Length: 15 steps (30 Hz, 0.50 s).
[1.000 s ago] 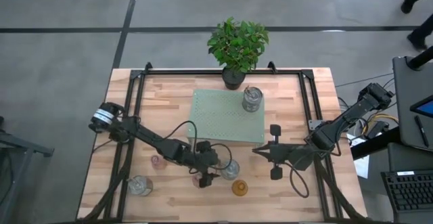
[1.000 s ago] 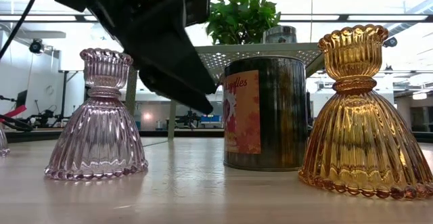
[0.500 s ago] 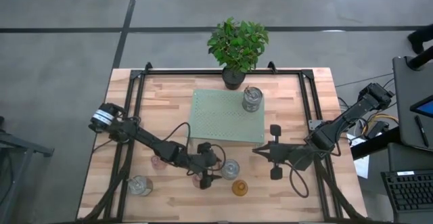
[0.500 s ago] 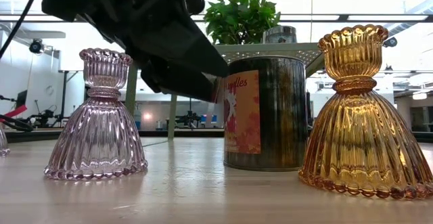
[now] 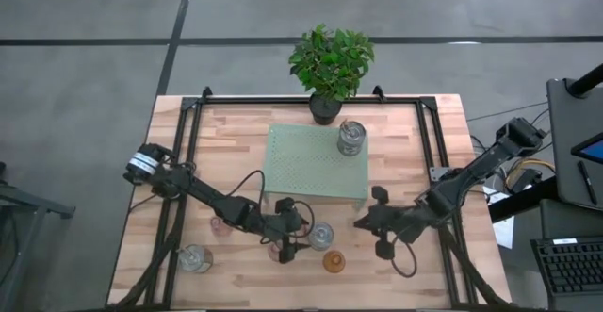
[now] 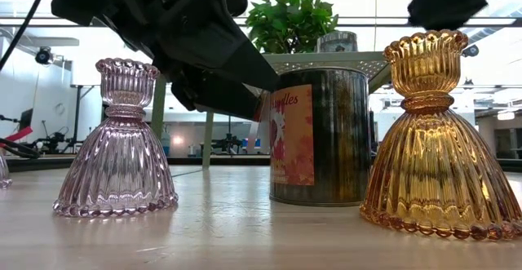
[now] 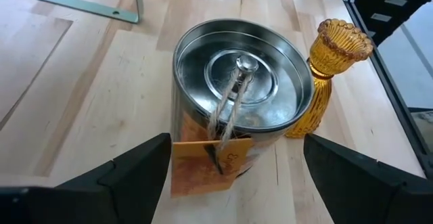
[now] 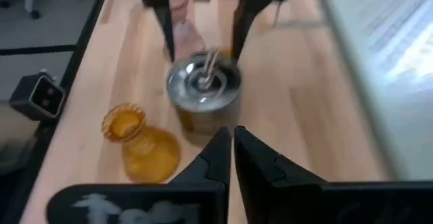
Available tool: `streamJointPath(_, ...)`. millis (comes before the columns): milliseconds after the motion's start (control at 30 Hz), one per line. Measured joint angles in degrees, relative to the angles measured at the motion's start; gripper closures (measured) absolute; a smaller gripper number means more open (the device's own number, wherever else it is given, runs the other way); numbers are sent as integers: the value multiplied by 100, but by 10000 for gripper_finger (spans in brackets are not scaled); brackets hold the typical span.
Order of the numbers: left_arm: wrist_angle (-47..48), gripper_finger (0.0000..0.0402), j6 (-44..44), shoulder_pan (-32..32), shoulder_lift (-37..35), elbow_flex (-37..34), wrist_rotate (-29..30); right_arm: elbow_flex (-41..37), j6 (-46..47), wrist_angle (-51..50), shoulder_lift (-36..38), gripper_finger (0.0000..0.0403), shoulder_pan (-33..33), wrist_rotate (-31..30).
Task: Pick & Place candle stick holders
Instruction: Align the left silver candle with the other silver candle on the shelf
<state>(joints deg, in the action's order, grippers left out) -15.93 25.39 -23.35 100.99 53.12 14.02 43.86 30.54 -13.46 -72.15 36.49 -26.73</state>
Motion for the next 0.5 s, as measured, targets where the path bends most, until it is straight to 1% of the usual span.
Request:
streamJointPath(133, -6, 62, 38, 0, 0, 9, 53, -61, 238, 277, -453, 338, 0, 289)
streamJointPath(233, 0, 65, 130, 15, 0, 9, 103, -58, 255, 465, -912, 292, -2, 326)
streamJointPath(367, 6, 68, 109, 20, 0, 9, 99, -42, 280, 684, -1401, 225, -24, 127)
streamJointPath(467, 1, 69, 146, 26, 0, 9, 102, -40, 273, 683, -1614, 178, -43, -161)
streamJointPath(500, 0, 69, 153, 27, 0, 9, 102, -40, 267, 687, -1656, 165, -66, -173)
